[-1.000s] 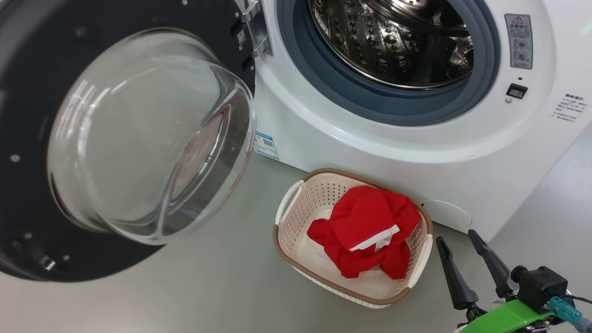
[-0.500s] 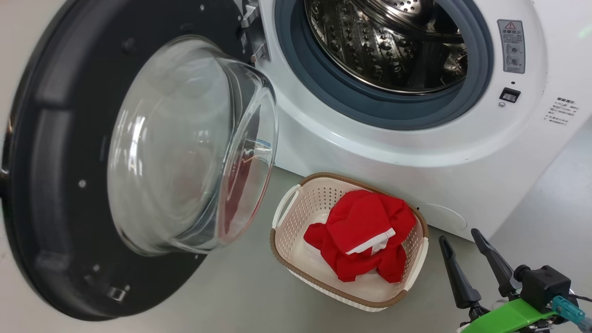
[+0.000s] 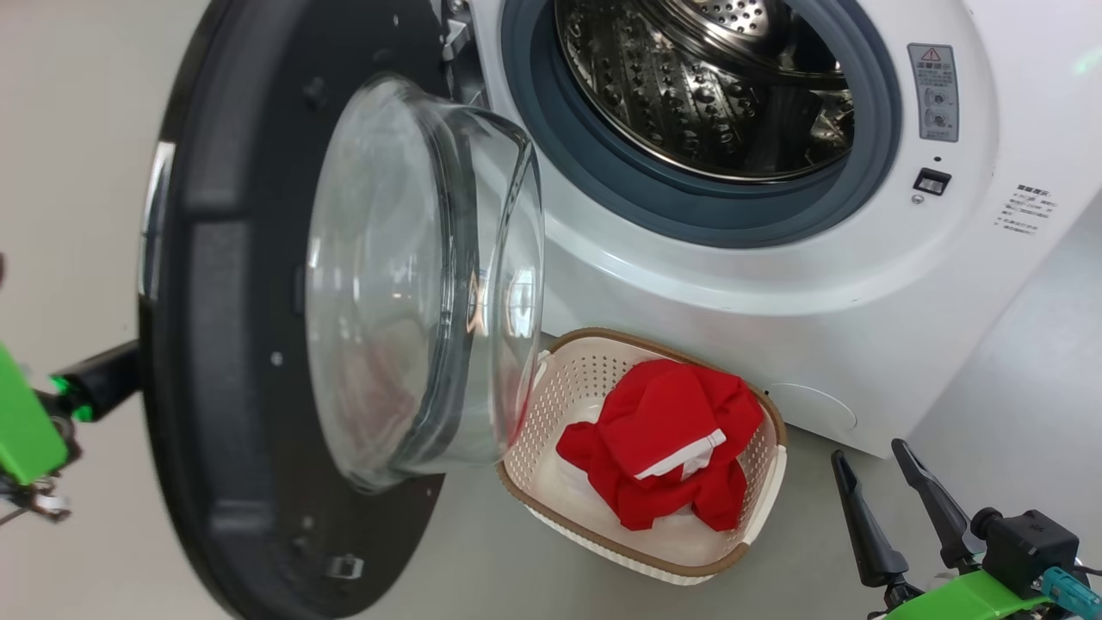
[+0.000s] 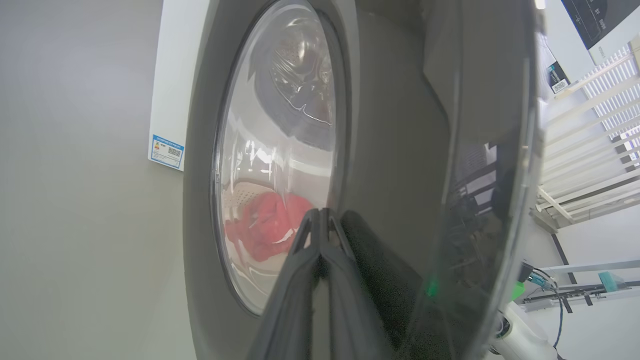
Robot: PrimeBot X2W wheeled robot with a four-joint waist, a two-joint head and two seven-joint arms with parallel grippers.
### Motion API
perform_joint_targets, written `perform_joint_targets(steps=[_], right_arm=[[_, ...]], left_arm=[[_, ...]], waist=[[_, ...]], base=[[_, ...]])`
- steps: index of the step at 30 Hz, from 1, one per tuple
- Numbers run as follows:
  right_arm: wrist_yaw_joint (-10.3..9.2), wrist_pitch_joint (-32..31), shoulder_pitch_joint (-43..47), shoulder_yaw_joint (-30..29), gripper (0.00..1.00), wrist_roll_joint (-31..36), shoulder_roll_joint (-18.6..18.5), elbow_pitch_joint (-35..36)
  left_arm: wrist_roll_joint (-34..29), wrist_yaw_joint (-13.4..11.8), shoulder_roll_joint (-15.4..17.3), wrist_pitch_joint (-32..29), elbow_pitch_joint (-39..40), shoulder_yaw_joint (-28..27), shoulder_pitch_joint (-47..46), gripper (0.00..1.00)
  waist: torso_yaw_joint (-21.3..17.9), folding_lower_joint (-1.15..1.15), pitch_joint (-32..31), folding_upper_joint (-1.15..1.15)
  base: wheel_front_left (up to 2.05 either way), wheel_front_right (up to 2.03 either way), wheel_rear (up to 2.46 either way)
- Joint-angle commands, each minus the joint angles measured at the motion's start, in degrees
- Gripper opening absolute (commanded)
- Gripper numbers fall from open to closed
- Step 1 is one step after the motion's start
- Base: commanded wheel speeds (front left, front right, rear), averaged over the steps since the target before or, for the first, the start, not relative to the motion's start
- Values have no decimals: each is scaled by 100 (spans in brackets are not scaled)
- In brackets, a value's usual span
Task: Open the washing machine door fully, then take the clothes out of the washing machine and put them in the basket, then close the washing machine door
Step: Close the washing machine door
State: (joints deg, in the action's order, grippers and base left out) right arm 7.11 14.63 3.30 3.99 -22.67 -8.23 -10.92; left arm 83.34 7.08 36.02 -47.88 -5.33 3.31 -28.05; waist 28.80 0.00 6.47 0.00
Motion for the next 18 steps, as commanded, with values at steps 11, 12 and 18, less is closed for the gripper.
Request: perform_joint_targets(steps=[11, 12, 18], right_arm=[[37, 37, -28, 22, 100, 116, -13, 188], [37, 37, -29, 26, 100, 119, -10, 186], [37, 37, -19, 30, 100, 124, 15, 177]], left_arm=[[85, 41, -18, 275, 774, 323, -240, 0], [70, 41, -9, 317, 764, 346, -247, 0], [-67, 41, 86, 602, 621, 428, -241, 0]], waist=[[-143, 0, -23, 0], [-153, 0, -26, 0], [-184, 0, -64, 0]], base=[[0, 0, 0], [0, 0, 0], [0, 0, 0]])
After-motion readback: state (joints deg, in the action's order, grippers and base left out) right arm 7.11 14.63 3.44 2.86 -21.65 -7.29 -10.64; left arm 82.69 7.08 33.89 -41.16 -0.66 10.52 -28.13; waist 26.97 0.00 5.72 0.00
